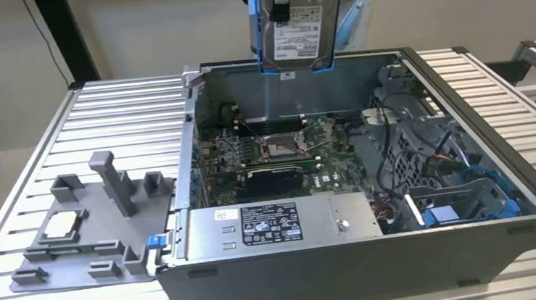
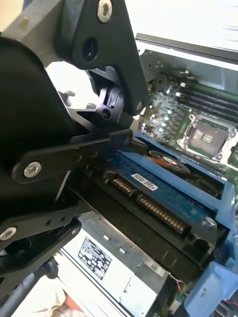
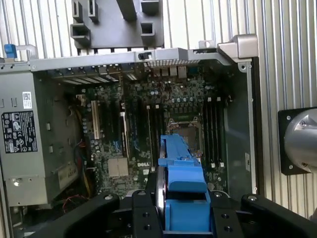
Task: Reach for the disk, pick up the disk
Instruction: 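Pick up the disk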
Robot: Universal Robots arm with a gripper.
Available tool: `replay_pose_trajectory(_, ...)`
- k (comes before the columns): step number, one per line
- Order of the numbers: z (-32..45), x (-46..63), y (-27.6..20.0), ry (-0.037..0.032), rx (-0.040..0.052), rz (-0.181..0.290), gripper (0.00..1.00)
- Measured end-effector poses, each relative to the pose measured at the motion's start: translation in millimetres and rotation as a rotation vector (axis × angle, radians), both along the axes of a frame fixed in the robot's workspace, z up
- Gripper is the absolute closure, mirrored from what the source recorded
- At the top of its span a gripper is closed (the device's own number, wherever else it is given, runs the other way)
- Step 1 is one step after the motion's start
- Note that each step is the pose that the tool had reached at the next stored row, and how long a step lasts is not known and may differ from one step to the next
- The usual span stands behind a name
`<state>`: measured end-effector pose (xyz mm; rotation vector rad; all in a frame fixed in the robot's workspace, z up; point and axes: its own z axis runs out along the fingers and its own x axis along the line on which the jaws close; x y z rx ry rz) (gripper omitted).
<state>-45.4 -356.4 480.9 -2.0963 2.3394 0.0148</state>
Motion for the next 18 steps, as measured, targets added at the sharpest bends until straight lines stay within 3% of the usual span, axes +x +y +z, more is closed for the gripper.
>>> replay_pose_trajectory(18, -1.6, 65.9, 0.0, 0.0000, 0.0000, 0.003, 1.00)
